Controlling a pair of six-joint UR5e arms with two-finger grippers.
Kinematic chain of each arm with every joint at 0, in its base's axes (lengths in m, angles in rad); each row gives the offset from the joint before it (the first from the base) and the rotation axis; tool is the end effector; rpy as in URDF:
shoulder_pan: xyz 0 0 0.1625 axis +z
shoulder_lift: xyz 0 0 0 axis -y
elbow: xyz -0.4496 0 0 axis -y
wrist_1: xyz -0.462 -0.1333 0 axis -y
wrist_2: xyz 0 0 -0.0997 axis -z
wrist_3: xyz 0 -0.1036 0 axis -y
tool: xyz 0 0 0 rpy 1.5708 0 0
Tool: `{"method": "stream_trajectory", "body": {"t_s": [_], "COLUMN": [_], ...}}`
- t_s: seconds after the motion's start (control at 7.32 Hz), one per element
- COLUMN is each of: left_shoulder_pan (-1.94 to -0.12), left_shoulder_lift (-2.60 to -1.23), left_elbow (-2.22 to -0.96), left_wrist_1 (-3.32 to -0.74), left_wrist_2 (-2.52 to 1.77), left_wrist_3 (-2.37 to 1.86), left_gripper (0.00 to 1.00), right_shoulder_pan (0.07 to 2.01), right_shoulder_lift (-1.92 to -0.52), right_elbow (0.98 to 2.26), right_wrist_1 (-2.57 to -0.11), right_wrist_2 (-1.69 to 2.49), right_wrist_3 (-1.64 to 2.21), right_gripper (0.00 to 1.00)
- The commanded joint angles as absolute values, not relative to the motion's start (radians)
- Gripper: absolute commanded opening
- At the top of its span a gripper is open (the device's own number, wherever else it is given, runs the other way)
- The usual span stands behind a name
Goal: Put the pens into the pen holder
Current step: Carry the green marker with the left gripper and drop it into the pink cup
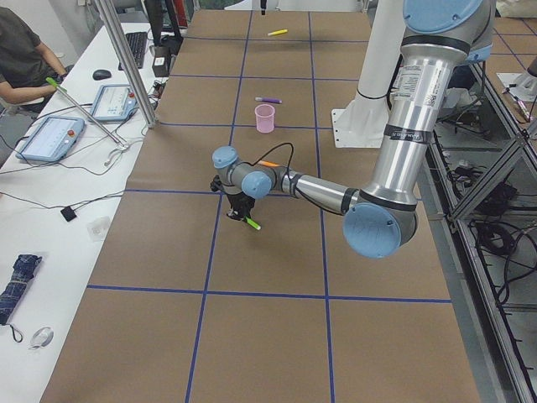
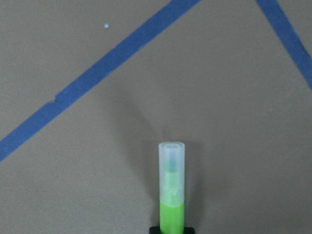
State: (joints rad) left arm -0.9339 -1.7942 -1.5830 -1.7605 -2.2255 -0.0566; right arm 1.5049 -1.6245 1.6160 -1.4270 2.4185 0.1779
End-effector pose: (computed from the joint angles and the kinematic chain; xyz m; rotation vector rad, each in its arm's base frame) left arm 0.3441 -0.5833 0.5268 0.1699 0.7609 0.6904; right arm 0.0196 -0.5484 0.6699 0.0232 -0.8555 0.0477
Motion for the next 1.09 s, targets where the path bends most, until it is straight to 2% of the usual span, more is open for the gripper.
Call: {"method": "stream_trajectory", "body": {"t_s": [0.0,0.27,0.41,0.68,0.96], "left_shoulder_pan": [-0.939,-0.905,-0.818,-0.7,-0.524], "left_shoulder_lift": [-1.801,-1.824,-1.851,-2.019,-2.127], "left_elbow": [-1.737,-1.941,-1.995,-2.002,-1.996], "left_wrist_1": [-1.759,-1.763,-1.763,-1.763,-1.788], "left_wrist_2": [-2.218,-2.111,-2.011,-1.898,-1.677], "left_wrist_3": [-0.124,-0.223,-0.238,-0.34,-0.344], "left_gripper": [0.0,0.0,0.0,0.0,0.0], "right_shoulder_pan": [1.505,1.505,1.505,1.505,1.503], "right_shoulder_lift": [-1.624,-1.624,-1.624,-1.623,-1.623], "right_elbow": [1.617,1.617,1.617,1.617,1.617], "right_wrist_1": [-1.427,-1.427,-1.427,-1.427,-1.427], "right_wrist_2": [2.419,2.419,2.418,2.418,2.416], "right_wrist_3": [0.178,0.178,0.178,0.176,0.176], "right_gripper": [1.0,1.0,1.0,1.0,1.0]}}
